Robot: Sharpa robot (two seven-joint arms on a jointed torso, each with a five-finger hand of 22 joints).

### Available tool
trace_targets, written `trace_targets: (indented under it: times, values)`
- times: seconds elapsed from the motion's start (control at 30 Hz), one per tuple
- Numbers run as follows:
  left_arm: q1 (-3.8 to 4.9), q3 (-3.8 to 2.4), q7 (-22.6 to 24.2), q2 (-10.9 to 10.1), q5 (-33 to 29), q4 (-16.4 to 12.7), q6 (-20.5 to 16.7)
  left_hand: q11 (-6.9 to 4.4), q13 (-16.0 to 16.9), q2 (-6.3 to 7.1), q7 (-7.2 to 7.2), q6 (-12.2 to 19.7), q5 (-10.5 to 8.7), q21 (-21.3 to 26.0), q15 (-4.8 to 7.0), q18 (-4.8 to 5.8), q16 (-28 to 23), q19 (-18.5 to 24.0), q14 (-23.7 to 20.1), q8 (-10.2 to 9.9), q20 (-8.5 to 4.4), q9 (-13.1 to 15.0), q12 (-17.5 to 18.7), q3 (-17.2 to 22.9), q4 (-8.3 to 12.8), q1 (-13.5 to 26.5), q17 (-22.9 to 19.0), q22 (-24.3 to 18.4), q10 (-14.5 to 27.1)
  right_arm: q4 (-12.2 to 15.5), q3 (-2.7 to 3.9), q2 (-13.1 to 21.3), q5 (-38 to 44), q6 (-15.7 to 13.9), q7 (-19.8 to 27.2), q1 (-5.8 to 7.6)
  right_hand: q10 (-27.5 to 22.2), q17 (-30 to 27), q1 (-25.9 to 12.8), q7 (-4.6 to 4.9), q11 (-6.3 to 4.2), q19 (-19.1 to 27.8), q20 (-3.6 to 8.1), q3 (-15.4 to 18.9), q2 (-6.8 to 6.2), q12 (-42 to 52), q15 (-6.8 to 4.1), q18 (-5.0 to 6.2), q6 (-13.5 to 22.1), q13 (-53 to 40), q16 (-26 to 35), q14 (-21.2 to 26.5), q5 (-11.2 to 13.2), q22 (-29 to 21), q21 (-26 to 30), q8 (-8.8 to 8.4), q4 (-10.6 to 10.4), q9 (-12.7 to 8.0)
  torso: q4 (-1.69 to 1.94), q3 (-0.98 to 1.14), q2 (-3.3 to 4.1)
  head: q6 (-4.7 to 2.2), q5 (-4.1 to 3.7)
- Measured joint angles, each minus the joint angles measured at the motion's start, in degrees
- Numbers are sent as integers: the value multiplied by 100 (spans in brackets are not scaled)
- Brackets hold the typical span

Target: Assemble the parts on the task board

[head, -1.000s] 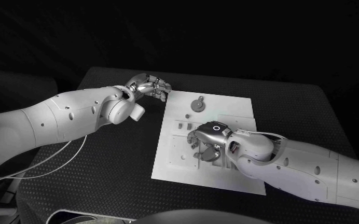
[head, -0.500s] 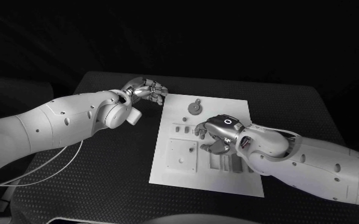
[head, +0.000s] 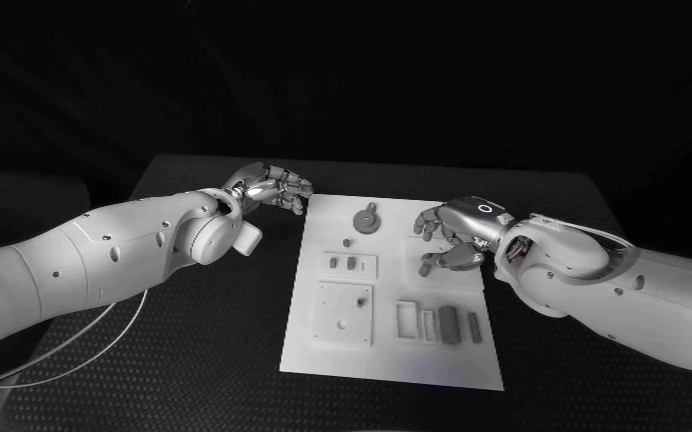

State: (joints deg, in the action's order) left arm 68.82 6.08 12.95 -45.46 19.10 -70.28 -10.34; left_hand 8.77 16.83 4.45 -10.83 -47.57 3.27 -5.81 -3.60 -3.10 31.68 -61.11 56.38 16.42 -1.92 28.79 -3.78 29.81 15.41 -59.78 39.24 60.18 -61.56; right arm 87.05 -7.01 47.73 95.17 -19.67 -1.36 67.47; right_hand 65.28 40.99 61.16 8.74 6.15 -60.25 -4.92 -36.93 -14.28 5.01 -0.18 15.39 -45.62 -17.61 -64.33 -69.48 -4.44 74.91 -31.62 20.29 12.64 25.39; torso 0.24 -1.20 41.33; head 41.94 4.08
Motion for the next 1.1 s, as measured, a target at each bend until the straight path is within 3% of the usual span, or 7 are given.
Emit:
trace_targets:
  times: [0.17, 0.47, 0.83, 1.1]
  values:
    - [0, 0, 11, 10, 0, 35, 0, 0, -2, 0, 0, 0, 0, 21, 0, 0, 0, 0, 0, 0, 0, 0, 0, 0, 0, 0, 0, 0, 0, -54, -4, 2, 11, 190, -15, -1, -205, -17, -63, -116, 102, 186, -43, 143, -63, -83, 84, -32, 116, 23, 27, 205, 0, 0, 0, -29, -63, -28, 1, 6, 2, -23, -14]
    - [0, 0, 19, 26, 0, 61, 2, -1, -5, 0, 0, 0, 0, 21, 0, -1, 0, -3, 0, 0, 3, 0, 0, 0, 0, 0, 4, 1, 0, -223, -58, -115, 12, 486, -25, -38, -234, -15, -73, -94, 91, 203, -42, 230, -73, -79, 92, -35, 50, 7, -88, 254, 0, 0, -110, 16, -150, -23, 12, 4, 8, -5, -42]
    - [0, 1, 20, 12, 0, 75, 5, -8, -4, 0, 0, 0, 0, 21, 0, -6, 0, -20, 0, 0, 21, 1, 0, 0, 0, 0, 9, 1, -7, -443, -108, -281, 138, 628, -35, -174, 90, -57, 213, -28, -64, 179, -19, 292, 213, 109, -32, -33, -299, -110, -168, 128, 0, 0, -245, 200, 12, 38, 19, -9, 8, 40, -48]
    - [0, 1, 20, 13, 0, 76, 8, -9, -10, 0, 0, 0, 0, 21, 0, 0, 0, -20, 0, 0, 21, 1, 0, 0, 0, 0, 13, 1, -7, -471, -112, -383, 216, 608, -20, -232, 387, -110, 332, -42, -178, 96, 62, 284, 607, 228, -155, -74, -590, -176, -234, -19, 0, -1, -391, 284, 207, 61, 22, -9, 9, 62, -55]
